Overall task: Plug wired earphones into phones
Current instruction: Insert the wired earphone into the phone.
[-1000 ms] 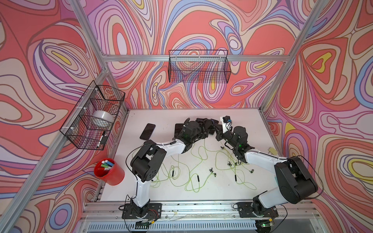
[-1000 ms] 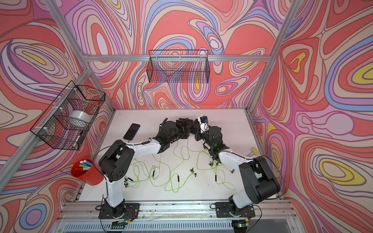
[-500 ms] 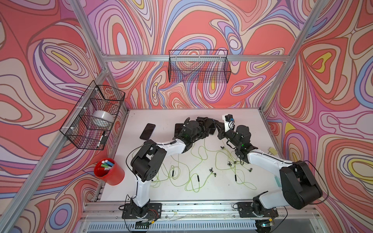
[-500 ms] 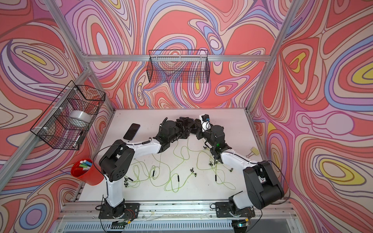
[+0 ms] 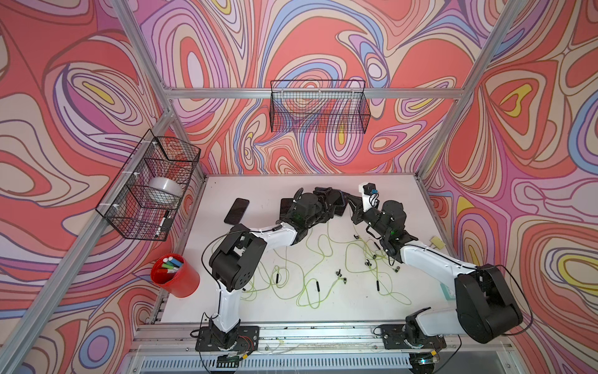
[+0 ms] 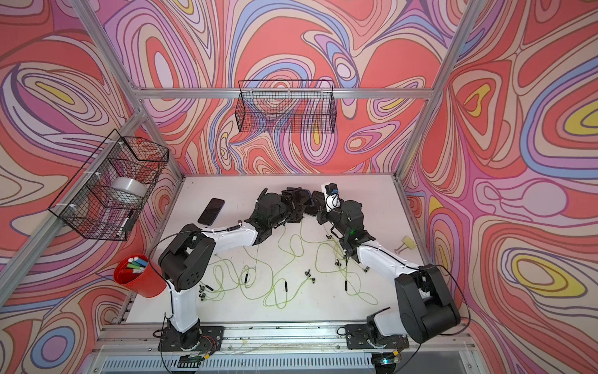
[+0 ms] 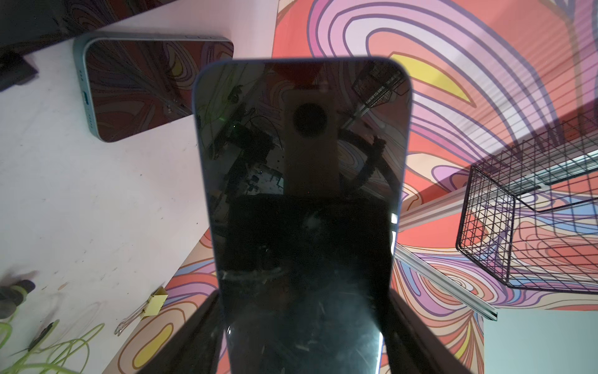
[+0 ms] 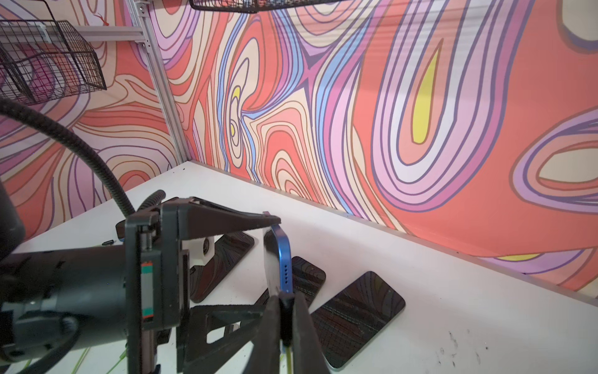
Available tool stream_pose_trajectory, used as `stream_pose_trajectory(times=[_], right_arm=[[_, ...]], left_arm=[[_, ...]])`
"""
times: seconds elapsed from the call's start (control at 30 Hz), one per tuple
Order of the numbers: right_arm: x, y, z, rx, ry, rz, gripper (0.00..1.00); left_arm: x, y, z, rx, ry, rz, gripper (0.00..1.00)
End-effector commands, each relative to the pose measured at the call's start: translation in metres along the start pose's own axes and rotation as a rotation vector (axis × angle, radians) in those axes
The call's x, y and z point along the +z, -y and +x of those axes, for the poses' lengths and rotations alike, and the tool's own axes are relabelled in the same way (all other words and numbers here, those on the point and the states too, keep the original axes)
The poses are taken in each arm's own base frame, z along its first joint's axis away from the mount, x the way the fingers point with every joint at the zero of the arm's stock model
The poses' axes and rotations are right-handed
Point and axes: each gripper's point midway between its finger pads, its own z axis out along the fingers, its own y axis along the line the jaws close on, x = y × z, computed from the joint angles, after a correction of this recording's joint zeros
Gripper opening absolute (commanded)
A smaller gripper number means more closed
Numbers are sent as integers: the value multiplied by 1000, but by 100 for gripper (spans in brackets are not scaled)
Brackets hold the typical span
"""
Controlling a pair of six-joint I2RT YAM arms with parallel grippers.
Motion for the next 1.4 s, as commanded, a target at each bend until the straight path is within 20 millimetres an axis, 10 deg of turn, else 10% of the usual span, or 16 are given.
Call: stream_pose_trajectory(times=[0.0, 1.37], right_arm=[[3, 1, 7, 4, -8, -4, 0], [22, 3, 30, -7, -34, -19, 0]], left_arm=[[-2, 29, 14, -486, -61, 72, 0], [2, 45, 43, -486, -130, 93, 0]])
